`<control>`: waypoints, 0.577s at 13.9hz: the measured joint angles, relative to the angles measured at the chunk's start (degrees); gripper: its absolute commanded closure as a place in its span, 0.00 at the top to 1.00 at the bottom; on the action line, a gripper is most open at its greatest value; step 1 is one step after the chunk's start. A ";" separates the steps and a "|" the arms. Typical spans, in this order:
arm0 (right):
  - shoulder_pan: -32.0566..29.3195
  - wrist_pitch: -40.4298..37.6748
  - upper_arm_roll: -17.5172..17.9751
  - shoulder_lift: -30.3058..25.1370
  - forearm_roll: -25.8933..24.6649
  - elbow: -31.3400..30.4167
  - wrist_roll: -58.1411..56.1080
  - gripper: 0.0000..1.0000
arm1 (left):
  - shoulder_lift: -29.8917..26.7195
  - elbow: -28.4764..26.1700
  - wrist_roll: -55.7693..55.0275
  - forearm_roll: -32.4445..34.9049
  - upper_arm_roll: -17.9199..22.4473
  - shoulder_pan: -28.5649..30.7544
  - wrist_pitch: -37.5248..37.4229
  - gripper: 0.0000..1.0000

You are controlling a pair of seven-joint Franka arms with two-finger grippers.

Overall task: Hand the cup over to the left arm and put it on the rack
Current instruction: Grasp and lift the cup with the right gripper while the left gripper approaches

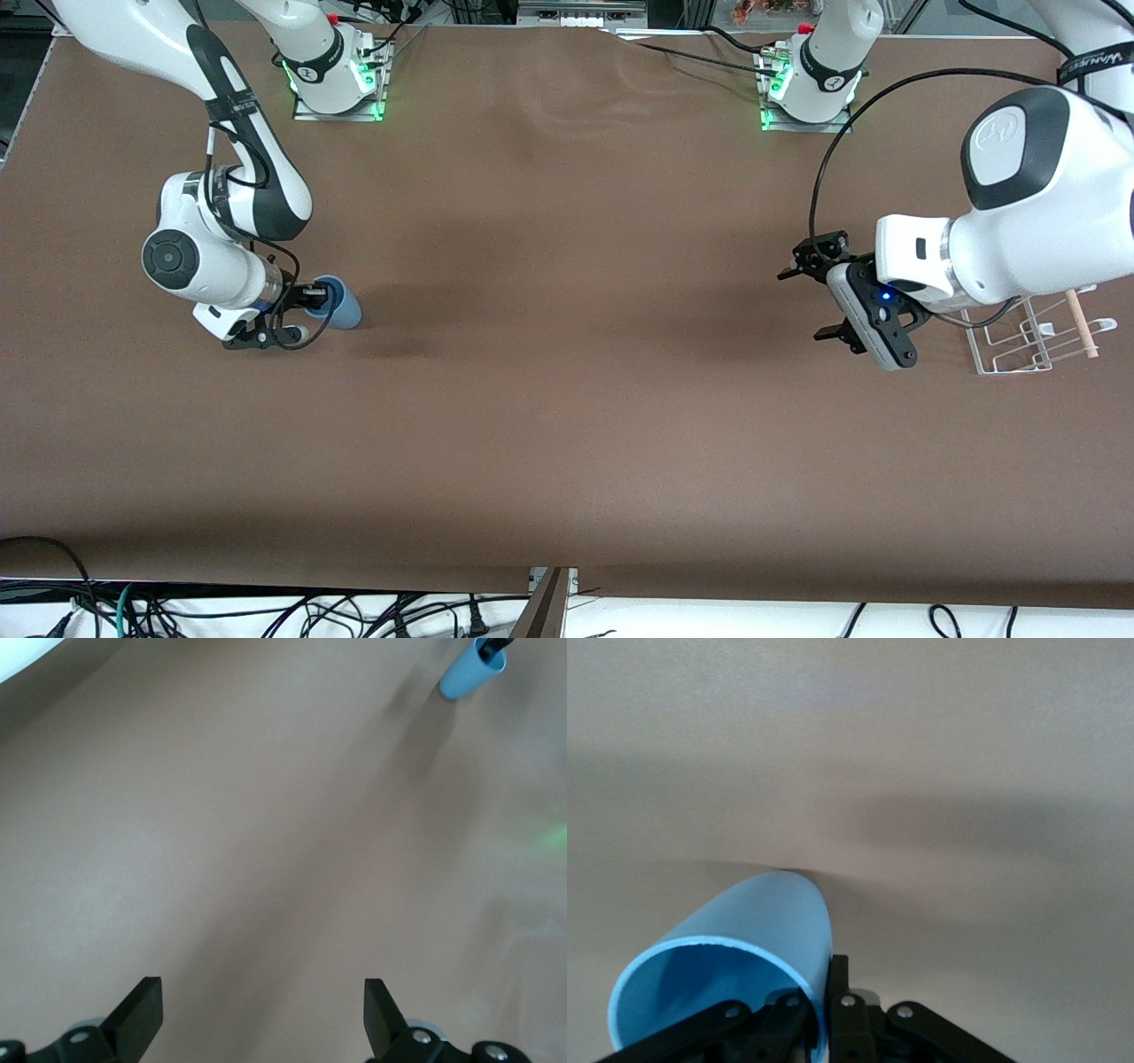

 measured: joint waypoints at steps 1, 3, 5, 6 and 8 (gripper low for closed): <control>0.22 -3.35 0.29 -0.02 1.97 1.86 0.68 0.00 | 0.36 -0.07 0.40 -0.68 -0.09 -0.02 0.61 1.00; 1.18 -11.66 0.52 -0.12 8.00 7.78 1.50 0.00 | 0.67 -0.13 1.54 -1.02 -1.15 -0.13 1.95 1.00; 2.91 -18.03 0.74 -0.29 14.79 13.72 5.17 0.00 | 0.90 -0.15 5.00 -1.14 -2.43 -0.40 3.11 1.00; 4.40 -19.12 0.89 -0.32 18.12 15.87 8.21 0.00 | 1.10 -0.16 6.86 -1.49 -3.02 -0.46 3.52 1.00; 9.11 -19.50 1.12 0.00 24.78 20.09 16.65 0.00 | 1.64 -0.18 10.58 -1.88 -4.04 -0.51 4.47 1.00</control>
